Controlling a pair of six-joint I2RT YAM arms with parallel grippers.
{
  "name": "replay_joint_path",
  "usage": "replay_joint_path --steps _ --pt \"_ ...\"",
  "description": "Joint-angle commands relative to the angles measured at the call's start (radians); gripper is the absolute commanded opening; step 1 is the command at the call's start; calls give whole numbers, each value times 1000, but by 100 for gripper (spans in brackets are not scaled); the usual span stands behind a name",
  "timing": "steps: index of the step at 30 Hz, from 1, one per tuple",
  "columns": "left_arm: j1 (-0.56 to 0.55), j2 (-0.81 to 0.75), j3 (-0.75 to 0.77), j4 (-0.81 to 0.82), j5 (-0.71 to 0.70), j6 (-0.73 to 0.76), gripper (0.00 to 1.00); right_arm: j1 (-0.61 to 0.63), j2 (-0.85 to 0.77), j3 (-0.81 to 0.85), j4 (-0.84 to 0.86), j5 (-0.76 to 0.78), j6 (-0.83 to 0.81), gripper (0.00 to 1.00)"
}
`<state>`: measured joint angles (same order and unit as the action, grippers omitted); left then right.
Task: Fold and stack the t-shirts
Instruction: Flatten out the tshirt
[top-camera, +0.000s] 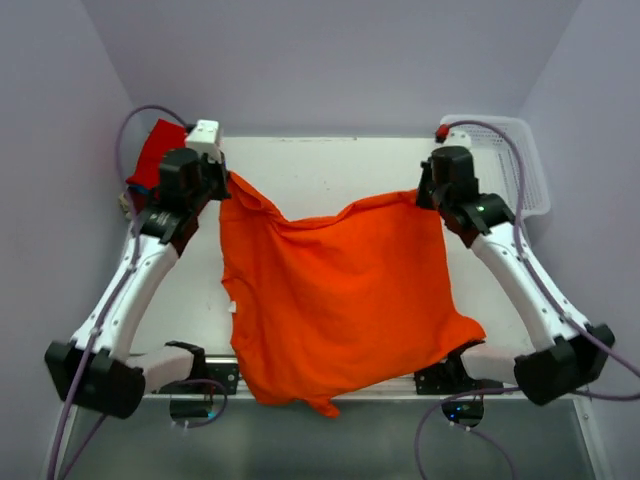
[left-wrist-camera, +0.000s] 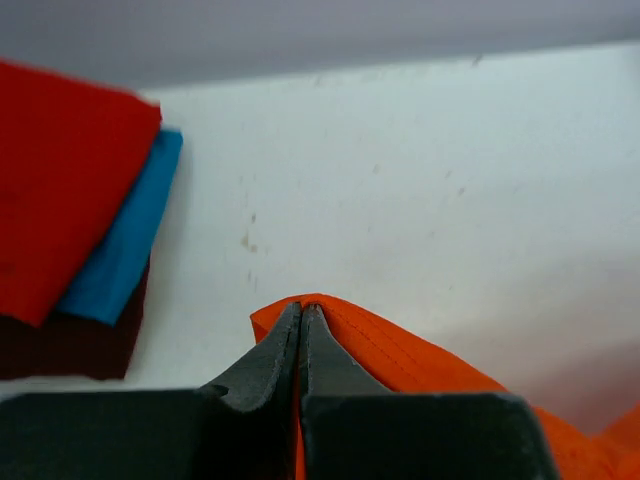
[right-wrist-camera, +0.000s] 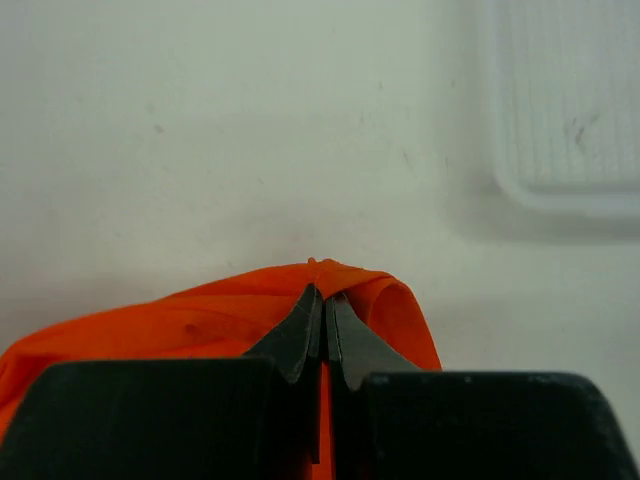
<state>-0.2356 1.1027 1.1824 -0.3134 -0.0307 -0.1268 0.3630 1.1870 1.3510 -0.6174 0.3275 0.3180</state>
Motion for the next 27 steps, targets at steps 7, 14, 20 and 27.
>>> replay_joint_path --steps 7,14,20,27 --pt "70 575 58 68 -101 32 0 -76 509 -37 97 44 121 0" --pt "81 799 166 180 -75 18 0 -99 773 137 203 56 92 0" --pt "85 882 256 229 -83 36 0 -121 855 198 296 76 73 0" --pt "96 1063 534 191 -43 29 0 -136 1003 432 285 137 67 0"
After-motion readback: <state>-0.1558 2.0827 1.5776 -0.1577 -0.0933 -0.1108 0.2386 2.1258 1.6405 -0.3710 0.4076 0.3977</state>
